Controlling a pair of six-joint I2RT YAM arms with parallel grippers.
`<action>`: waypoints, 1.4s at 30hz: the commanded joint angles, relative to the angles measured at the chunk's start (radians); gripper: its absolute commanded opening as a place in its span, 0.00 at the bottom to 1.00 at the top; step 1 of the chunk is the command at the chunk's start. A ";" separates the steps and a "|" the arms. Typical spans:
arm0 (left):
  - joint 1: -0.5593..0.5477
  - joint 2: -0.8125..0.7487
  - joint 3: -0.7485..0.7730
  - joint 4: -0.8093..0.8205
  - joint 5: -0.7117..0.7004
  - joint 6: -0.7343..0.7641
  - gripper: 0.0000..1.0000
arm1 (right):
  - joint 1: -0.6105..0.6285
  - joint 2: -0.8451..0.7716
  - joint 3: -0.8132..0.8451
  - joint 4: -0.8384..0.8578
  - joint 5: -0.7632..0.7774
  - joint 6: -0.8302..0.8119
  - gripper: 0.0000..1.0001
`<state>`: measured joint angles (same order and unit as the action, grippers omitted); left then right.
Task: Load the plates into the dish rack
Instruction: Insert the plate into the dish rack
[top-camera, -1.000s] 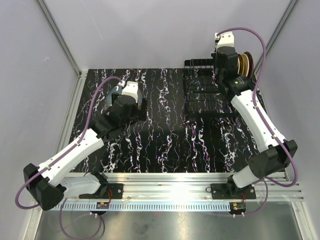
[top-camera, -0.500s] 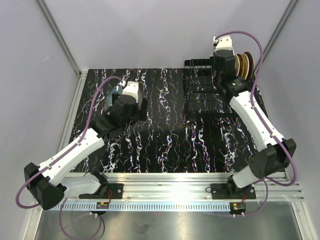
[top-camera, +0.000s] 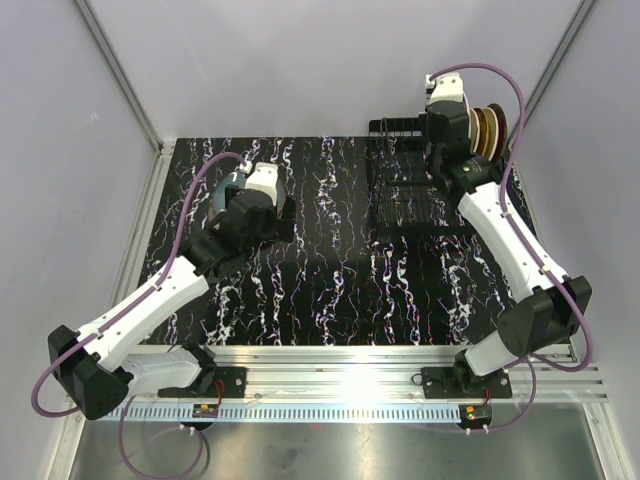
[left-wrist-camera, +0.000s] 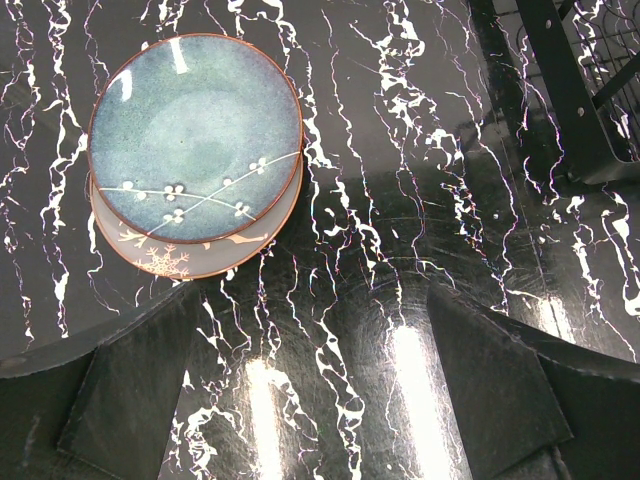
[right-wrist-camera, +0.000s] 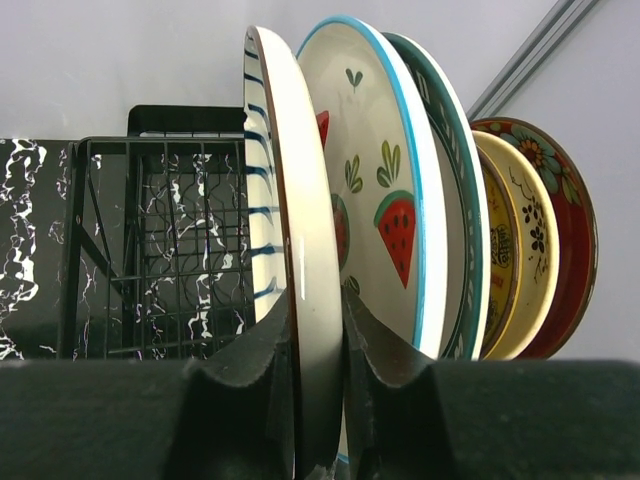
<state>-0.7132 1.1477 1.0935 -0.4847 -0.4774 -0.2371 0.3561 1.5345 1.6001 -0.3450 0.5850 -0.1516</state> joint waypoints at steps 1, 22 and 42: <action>0.003 0.004 0.048 0.012 0.011 -0.007 0.99 | -0.006 -0.020 0.050 0.138 0.050 -0.003 0.26; 0.003 0.017 0.051 0.008 0.007 0.001 0.99 | -0.005 -0.080 0.126 0.066 0.026 0.000 0.43; 0.027 0.067 0.029 0.043 -0.141 0.042 0.99 | -0.005 -0.329 0.028 -0.041 -0.295 0.124 0.53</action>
<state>-0.7052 1.2011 1.0996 -0.4831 -0.5636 -0.2085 0.3523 1.2678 1.6726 -0.3645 0.4110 -0.0757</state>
